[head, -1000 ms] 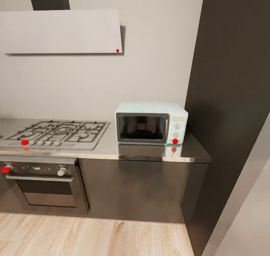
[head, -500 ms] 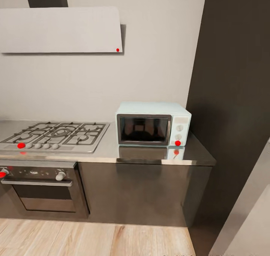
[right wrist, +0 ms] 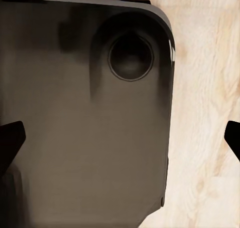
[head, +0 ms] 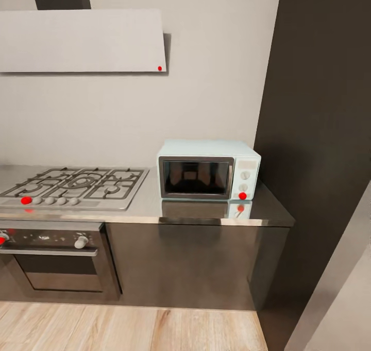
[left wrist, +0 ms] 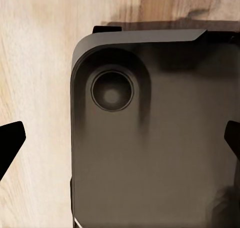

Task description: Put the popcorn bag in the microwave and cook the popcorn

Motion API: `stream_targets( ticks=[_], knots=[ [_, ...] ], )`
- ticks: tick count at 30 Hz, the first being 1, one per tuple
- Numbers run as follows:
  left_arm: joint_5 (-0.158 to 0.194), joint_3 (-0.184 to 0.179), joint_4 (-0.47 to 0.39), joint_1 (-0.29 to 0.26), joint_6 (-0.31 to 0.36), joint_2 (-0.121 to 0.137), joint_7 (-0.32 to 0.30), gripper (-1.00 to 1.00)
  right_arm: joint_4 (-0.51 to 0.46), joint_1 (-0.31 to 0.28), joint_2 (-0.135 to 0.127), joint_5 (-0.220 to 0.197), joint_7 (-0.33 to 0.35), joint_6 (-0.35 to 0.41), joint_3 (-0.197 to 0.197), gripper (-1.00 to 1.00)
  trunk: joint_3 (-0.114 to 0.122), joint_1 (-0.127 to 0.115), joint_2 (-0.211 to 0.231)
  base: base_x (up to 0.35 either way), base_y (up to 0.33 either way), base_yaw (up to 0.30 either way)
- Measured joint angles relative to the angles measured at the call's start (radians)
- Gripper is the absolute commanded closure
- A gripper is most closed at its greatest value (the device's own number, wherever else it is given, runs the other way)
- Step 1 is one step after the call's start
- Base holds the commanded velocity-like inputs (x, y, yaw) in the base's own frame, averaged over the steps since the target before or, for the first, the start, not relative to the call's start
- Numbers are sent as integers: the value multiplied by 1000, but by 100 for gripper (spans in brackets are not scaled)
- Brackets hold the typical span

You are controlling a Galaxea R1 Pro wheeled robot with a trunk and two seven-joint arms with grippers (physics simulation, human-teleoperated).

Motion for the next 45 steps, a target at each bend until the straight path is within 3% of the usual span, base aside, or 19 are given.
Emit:
stream_targets(
  ticks=[6,10,13,14,15,16,18,20,21,24,26,29,32,34,36,38,40,44,45],
  knots=[
    [1,1,-8,0,0,0,0,-100,0,0,0,1,0,-2,1,-100,0,0,0,0,0,0],
    [6,3,-11,0,0,0,0,-100,-3,0,-1,24,7,1,16,-100,0,0,0,0,0,0],
    [54,12,-12,0,0,0,-1,-100,-72,1,0,30,13,8,18,-100,0,0,0,0,0,0],
    [86,13,-12,0,0,1,-2,-100,-127,1,0,31,14,20,18,-100,0,0,0,0,0,0],
    [127,13,-11,0,1,1,-4,-100,-244,1,0,31,15,72,18,-100,0,0,0,0,0,0],
    [137,11,-10,0,0,1,-6,-100,-392,-1,0,32,15,135,20,-100,0,0,0,0,0,0],
    [139,7,-9,0,0,0,-8,-100,-683,1,-1,31,16,349,21,-100,0,0,0,0,0,0],
    [139,6,-9,0,0,0,-8,-100,-876,1,2,28,16,506,19,-100,0,0,0,0,0,0],
    [139,6,-9,0,0,0,-8,-100,-1032,1,4,25,17,604,19,-100,0,0,0,0,0,0],
    [139,6,-8,0,0,0,-8,-100,-1257,-5,7,22,17,760,19,-100,0,0,0,0,0,0],
    [139,6,-8,0,-1,0,-8,-100,-1354,-54,15,18,18,860,19,-100,0,0,0,0,0,0],
    [139,7,-8,0,-1,0,-8,-100,-1433,-190,36,14,18,1006,19,-100,0,0,0,0,0,0],
    [139,6,-8,0,-1,0,-8,-100,-1461,-400,45,15,16,1124,17,-100,0,0,0,0,0,0],
    [139,6,-8,0,-1,0,-8,-100,-1464,-536,48,15,15,1132,16,-100,0,0,0,0,0,0],
    [139,6,-8,1,-1,0,-8,-100,-1464,-618,52,14,15,1132,16,-100,0,0,0,0,0,0],
    [139,6,-8,1,-1,0,-8,-100,-1463,-713,67,12,14,1132,16,-100,0,0,0,0,0,0],
    [139,6,-8,0,-1,0,-8,-100,-1463,-789,102,12,11,1132,16,-100,0,0,0,0,0,0],
    [139,6,-9,1,-1,0,-8,-100,-1456,-819,137,26,1,1132,12,-100,0,0,0,0,0,0],
    [139,6,-9,1,-1,0,-8,-100,-1452,-820,143,27,-1,1096,12,-100,0,0,0,0,0,0]
  ],
)
